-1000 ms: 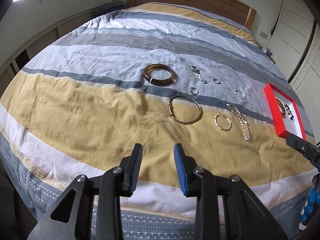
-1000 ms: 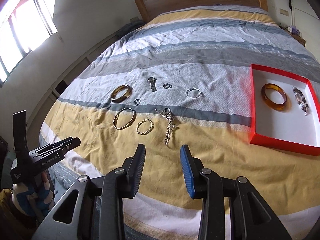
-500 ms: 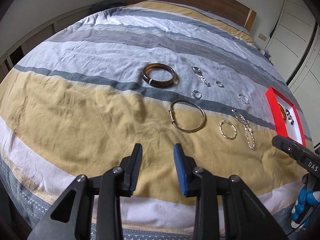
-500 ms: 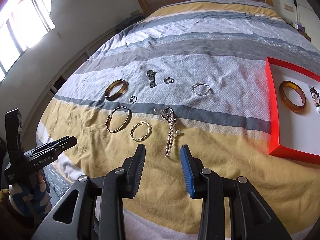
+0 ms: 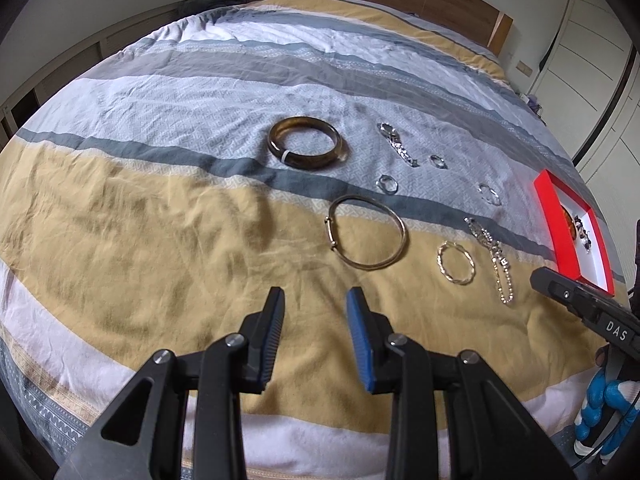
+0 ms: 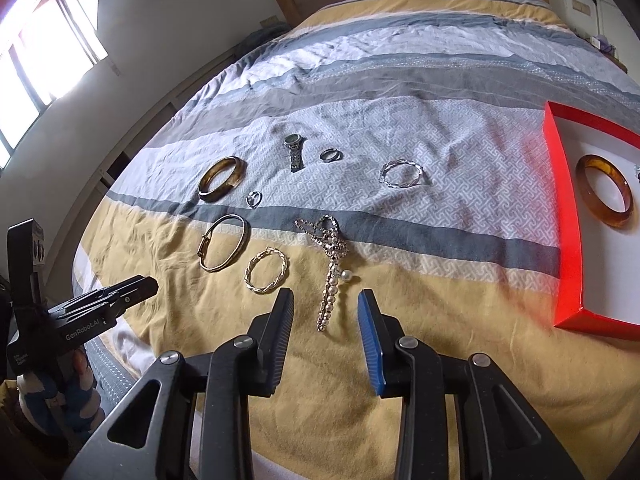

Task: Organize jewelry
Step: 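Withdraw both tools from the box and approach the remaining jewelry, then grasp the silver bangle with the left tool while the right tool grasps the twisted hoop earring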

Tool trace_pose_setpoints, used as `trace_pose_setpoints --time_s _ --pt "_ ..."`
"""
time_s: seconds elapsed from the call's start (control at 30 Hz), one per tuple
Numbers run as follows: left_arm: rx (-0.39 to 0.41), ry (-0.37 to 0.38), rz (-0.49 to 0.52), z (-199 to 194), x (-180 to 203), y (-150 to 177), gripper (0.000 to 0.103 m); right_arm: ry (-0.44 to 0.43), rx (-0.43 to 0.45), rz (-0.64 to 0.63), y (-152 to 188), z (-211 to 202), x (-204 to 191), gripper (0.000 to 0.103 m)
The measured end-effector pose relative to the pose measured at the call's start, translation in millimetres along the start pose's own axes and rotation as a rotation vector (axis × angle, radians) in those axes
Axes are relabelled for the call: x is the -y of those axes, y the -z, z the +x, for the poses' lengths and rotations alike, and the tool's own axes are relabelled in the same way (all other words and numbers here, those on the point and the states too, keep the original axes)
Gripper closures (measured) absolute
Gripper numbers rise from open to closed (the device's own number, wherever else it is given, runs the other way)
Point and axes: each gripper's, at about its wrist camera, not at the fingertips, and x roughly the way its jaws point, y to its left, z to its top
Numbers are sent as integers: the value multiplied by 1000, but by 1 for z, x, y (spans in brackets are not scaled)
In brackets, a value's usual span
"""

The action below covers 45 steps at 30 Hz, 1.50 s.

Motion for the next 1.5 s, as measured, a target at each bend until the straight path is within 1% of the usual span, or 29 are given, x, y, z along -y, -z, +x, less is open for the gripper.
trace_pose_setpoints --time_s 0.3,0.53,0.77,0.87,1.27,1.5 --pt "3 6 -7 6 -1 -8 73 -11 1 2 -4 7 2 70" --pt "-1 15 -12 12 -3 -13 73 -37 -1 -21 -10 12 -7 70" --pt "-4 38 -8 20 -2 -20 73 -73 -22 -47 -15 27 -17 77" --pt "-7 46 -7 25 0 -24 73 -91 -35 -53 -16 35 -20 78" --pt "-53 76 -18 58 4 -33 73 -117 -91 -59 -16 68 -21 78" --pt "-93 64 -7 81 6 -33 73 -117 -108 -86 -17 82 -19 79"
